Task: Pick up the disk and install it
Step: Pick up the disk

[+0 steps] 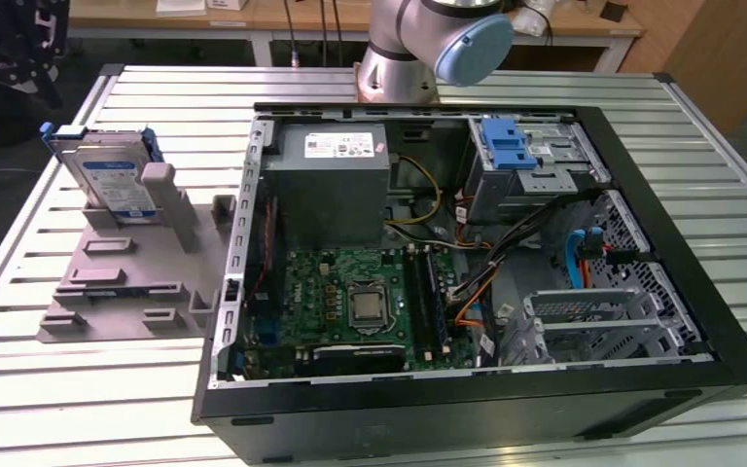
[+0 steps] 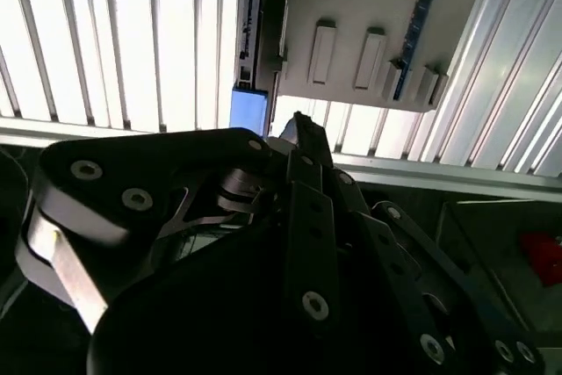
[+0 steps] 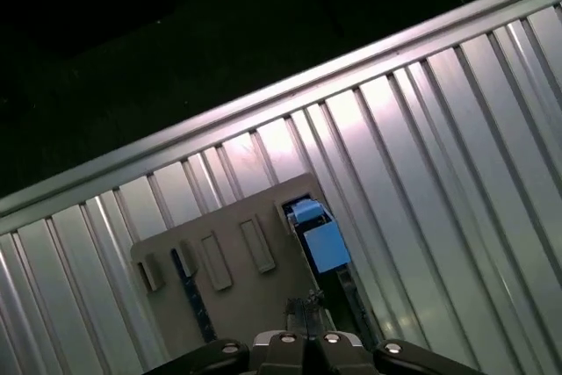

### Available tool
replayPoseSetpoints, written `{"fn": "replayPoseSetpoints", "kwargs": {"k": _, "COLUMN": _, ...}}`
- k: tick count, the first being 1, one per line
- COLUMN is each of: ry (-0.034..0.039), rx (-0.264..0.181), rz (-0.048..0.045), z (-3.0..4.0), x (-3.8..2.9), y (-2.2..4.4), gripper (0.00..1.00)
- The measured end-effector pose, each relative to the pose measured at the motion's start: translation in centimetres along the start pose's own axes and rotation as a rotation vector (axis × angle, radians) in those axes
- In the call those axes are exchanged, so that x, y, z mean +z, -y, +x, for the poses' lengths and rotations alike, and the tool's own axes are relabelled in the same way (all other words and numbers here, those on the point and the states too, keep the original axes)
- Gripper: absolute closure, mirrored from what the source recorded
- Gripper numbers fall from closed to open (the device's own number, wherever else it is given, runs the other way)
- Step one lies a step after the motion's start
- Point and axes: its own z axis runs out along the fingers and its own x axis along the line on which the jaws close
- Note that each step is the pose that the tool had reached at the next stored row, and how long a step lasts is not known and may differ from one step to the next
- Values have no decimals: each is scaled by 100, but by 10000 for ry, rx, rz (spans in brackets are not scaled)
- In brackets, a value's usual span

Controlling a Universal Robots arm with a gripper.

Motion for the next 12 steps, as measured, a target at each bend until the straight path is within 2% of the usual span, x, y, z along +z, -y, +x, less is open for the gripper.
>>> {"fn": "replayPoseSetpoints", "kwargs": {"k": 7, "ry": -40, "rx": -1213, "rz": 1, "z": 0, "x": 10, "y": 0, "gripper": 89}}
{"fn": "replayPoseSetpoints", "kwargs": {"k": 9, "ry": -22, "rx": -1386, "rz": 4, "z": 0, "x": 13, "y": -1, "gripper": 89}}
{"fn": "replayPoseSetpoints", "kwargs": {"k": 12, "ry": -12, "rx": -1397, "rz": 2, "z": 0, "x": 13, "y": 0, "gripper": 89}}
